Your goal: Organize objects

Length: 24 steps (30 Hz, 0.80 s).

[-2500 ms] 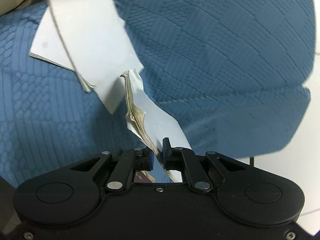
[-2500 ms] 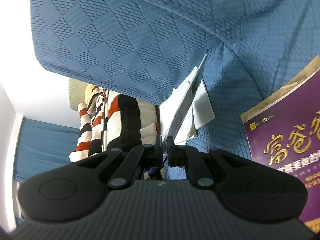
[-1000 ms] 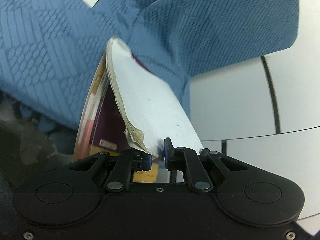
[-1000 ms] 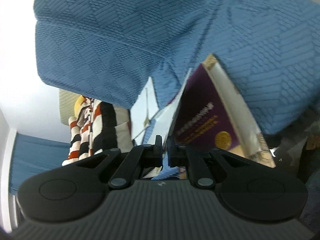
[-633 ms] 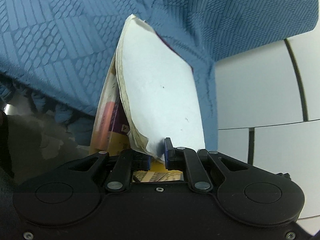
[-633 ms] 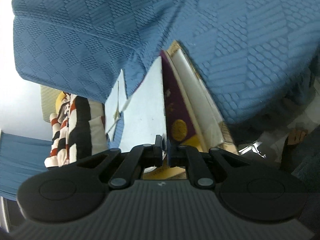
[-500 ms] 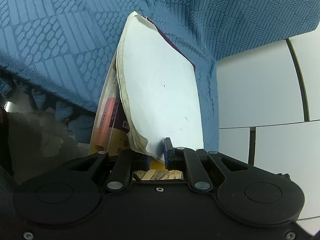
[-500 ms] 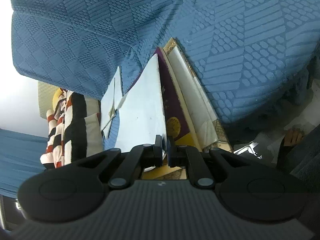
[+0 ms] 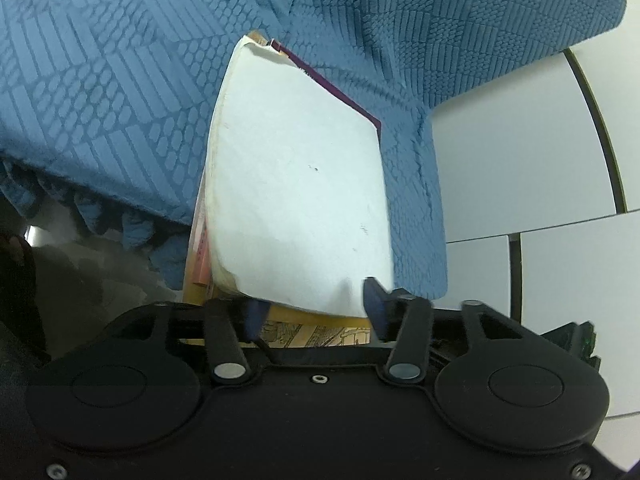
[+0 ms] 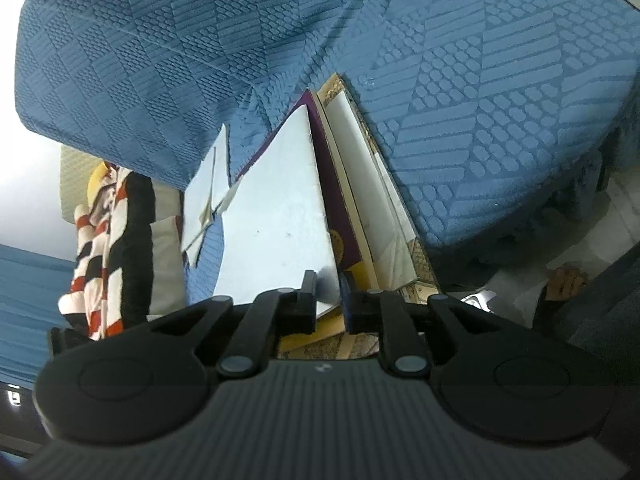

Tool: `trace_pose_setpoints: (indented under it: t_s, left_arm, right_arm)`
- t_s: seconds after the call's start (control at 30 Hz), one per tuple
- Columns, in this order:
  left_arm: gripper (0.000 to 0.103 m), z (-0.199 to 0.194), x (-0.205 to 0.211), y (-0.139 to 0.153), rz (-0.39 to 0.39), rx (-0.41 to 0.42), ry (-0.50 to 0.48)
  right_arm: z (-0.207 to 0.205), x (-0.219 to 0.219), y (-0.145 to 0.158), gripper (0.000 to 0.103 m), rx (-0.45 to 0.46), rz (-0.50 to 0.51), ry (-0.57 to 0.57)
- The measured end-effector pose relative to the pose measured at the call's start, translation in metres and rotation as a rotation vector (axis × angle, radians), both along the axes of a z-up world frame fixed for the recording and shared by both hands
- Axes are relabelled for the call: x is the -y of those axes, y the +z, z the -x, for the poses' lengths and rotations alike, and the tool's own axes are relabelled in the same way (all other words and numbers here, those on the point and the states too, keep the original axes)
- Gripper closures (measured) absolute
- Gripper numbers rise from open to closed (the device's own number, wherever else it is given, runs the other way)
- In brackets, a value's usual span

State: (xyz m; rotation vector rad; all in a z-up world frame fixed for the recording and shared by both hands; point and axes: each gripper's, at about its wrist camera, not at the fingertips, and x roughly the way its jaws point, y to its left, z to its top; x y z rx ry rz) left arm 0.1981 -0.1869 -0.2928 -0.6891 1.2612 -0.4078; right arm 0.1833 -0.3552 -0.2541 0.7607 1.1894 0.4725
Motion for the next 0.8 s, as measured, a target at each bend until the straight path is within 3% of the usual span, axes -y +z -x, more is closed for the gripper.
trace_pose_setpoints:
  t_s: [0.07,0.13,0.17,0.33,0.53,0.8]
  left_arm:
    - [0.044,0.003,0.000,0.009,-0.044,0.024,-0.011]
    - [0.037,0.007,-0.003,0.017,-0.071,0.038,-0.014]
    - [0.034,0.009,-0.004,0.022,-0.081,0.054,-0.014]
    - [0.020,0.019,-0.003,0.050,-0.128,0.134,-0.016]
    - [0.019,0.030,-0.005,0.095,-0.186,0.257,-0.005]
    - [0.015,0.053,-0.014,0.147,-0.204,0.409,0.025]
  right_arm:
    - [0.001,0.000,0.006,0.067,0.010,0.034,0.009]
    - [0.002,0.001,0.013,0.032,0.033,0.057,0.013]
    - [0.003,0.002,0.018,0.029,0.048,0.075,0.014]
    - [0.003,-0.004,0.044,0.029,0.135,0.122,0.050]
    - [0.008,-0.022,0.091,0.029,0.299,0.175,0.097]
    - [0.030,-0.052,0.146,0.029,0.507,0.199,0.174]
